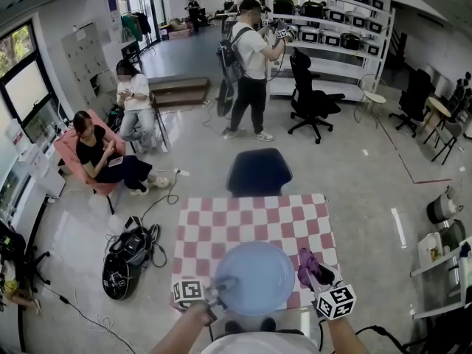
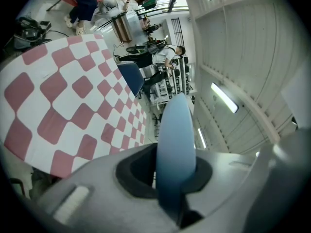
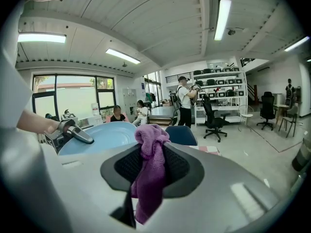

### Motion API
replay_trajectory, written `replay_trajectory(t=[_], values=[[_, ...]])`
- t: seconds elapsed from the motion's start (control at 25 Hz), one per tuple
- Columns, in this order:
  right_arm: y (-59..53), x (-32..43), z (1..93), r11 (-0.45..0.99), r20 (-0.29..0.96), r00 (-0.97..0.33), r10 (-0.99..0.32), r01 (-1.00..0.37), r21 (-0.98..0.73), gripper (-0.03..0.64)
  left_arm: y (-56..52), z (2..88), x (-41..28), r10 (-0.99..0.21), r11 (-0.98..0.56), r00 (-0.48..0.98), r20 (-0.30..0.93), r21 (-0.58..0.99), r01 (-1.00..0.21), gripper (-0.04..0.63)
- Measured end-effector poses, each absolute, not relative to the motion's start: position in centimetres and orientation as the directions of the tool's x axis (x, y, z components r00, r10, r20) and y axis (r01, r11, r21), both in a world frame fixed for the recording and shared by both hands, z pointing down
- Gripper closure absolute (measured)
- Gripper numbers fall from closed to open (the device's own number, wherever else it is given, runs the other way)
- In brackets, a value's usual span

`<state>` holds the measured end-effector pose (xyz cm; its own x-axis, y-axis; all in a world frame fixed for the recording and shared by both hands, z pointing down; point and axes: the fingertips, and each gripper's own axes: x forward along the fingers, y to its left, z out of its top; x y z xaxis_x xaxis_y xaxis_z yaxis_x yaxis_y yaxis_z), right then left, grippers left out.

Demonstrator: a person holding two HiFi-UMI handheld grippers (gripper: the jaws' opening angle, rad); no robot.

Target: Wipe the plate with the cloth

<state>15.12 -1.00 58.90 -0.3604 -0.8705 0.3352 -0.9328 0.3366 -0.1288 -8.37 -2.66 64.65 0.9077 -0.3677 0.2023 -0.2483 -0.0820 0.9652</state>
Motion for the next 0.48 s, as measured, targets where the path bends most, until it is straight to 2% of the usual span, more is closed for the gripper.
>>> replay_trajectory(t=[0.48], values=[[-1.41,14.74,59.23,0.33,0.333,-0.358,-0.872,-0.933,-0.14,0.511,-3.02,65.05,-8.23,-0.362,-0.071,0.911,0.199,0.968,-0.24,0.545]])
